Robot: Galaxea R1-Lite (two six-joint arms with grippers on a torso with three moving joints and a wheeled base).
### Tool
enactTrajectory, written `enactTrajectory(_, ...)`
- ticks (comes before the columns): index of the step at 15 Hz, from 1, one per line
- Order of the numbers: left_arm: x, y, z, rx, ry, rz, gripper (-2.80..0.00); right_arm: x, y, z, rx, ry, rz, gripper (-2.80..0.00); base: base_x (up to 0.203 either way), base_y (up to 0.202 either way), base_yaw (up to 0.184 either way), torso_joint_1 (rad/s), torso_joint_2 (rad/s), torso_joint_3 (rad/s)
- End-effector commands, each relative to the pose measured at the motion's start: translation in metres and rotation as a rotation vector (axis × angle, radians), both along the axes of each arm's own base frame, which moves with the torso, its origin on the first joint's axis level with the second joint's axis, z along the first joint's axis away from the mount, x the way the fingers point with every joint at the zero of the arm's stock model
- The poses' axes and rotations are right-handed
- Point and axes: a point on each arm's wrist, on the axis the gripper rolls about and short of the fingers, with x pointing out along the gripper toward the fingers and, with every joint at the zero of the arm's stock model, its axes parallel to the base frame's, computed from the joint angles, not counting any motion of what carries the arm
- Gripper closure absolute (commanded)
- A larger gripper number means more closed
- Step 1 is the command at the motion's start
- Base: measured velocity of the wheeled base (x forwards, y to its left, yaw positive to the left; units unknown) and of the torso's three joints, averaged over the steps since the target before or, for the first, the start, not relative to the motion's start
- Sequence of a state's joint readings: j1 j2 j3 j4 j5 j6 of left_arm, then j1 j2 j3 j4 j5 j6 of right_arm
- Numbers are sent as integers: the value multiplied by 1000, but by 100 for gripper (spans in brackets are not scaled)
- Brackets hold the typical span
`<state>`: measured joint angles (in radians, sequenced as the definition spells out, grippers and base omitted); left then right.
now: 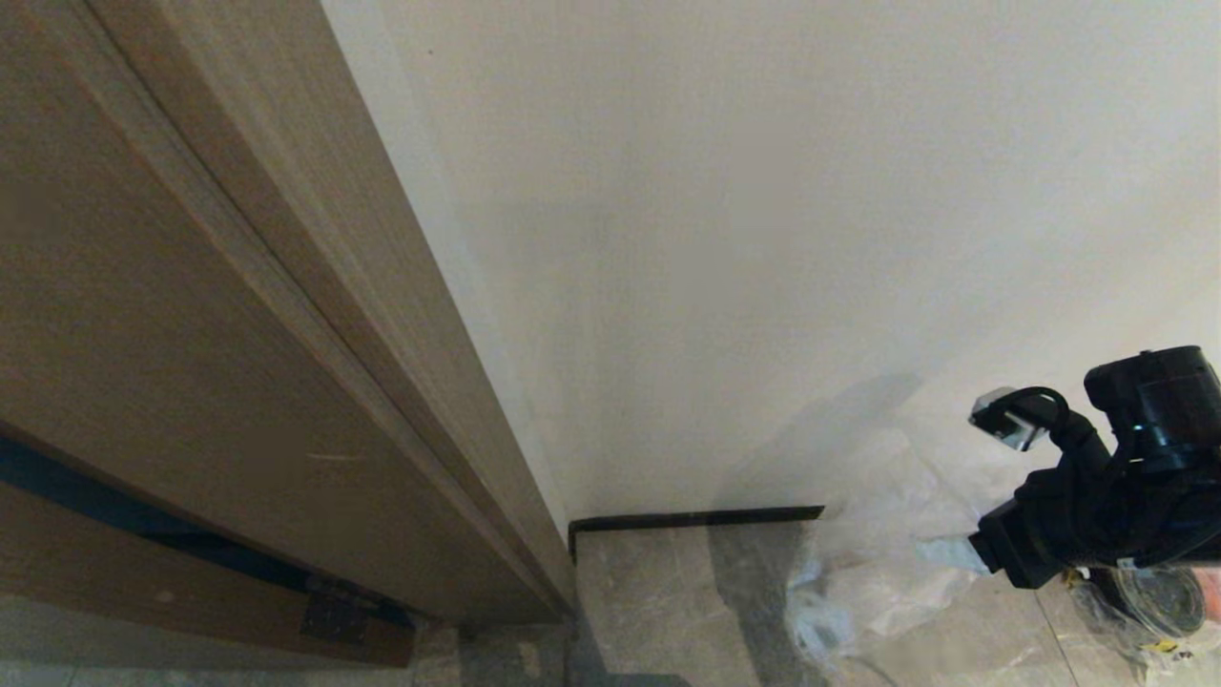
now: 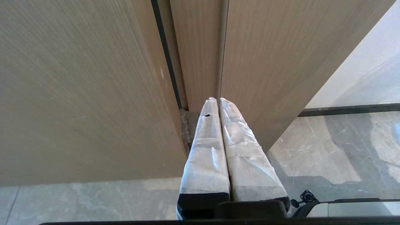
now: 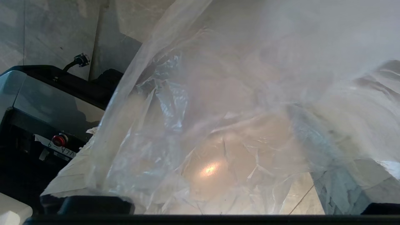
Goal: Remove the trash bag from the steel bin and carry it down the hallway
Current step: Put the trash bag at the door
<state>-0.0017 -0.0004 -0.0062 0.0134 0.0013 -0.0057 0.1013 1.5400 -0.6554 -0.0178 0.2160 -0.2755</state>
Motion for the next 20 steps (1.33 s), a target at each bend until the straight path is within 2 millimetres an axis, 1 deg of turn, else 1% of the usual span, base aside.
enactTrajectory(1,0,0,0,0,1,0,0,0,0,0,0,0,4,-280,0,0,0,0,0,0)
enactTrajectory(10,0,0,0,0,1,0,0,11,5,-9,7,2,23,-280,0,0,0,0,0,0)
enactTrajectory(12,0,0,0,0,-1,0,0,15,6,-9,6,-3,23,-280,0,0,0,0,0,0)
enactTrajectory(16,0,0,0,0,1,0,0,13,6,-11,19,-46,14,-280,0,0,0,0,0,0)
enactTrajectory(17,0,0,0,0,1,0,0,13,5,-10,16,-52,16,0,0,0,0,0,0,0)
enactTrajectory(20,0,0,0,0,1,0,0,18,6,-8,6,-53,17,0,0,0,0,0,0,0)
